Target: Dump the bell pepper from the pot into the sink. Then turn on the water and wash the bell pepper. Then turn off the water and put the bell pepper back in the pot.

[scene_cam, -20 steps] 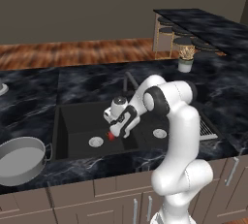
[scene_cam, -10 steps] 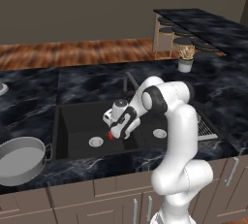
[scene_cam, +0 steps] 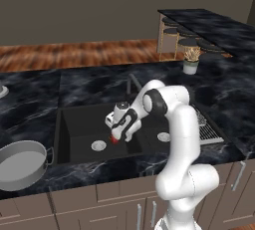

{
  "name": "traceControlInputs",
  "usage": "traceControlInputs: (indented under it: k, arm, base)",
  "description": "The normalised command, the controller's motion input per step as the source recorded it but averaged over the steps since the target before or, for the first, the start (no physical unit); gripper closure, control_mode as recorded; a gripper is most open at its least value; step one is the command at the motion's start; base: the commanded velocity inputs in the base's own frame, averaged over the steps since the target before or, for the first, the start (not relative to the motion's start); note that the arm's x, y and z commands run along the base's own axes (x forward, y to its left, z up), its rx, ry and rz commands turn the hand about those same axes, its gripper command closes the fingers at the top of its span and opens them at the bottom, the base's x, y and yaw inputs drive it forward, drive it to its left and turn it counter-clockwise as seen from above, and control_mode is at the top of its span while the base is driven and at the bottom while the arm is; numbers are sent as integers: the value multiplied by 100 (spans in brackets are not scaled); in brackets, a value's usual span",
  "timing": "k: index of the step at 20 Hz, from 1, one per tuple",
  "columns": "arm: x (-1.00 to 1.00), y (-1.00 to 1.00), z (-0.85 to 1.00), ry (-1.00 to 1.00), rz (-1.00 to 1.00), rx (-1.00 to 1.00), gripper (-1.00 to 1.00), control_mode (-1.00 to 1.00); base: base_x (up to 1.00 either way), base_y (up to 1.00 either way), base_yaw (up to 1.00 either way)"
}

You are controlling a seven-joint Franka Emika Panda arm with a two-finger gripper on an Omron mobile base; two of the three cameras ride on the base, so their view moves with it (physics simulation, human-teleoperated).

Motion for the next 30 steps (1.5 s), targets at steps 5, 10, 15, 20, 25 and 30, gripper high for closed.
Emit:
traceControlInputs:
  k: [5,10,15,20,25,30]
  arm:
    - [28,0,-25,6,0,0,-100,-100]
    - [28,0,-29,1,0,0,-100,-100]
    - [18,0,-34,0,0,-1,-100,-100]
    - [6,0,-36,0,0,-3,-100,-100]
    - [0,0,-53,0,0,-2,-100,-100]
    - [0,0,-55,0,0,0,-100,-100]
  base:
    - [0,0,0]
    - [0,0,0]
    - [0,0,0]
    - [0,0,0]
    - [0,0,0]
    - [0,0,0]
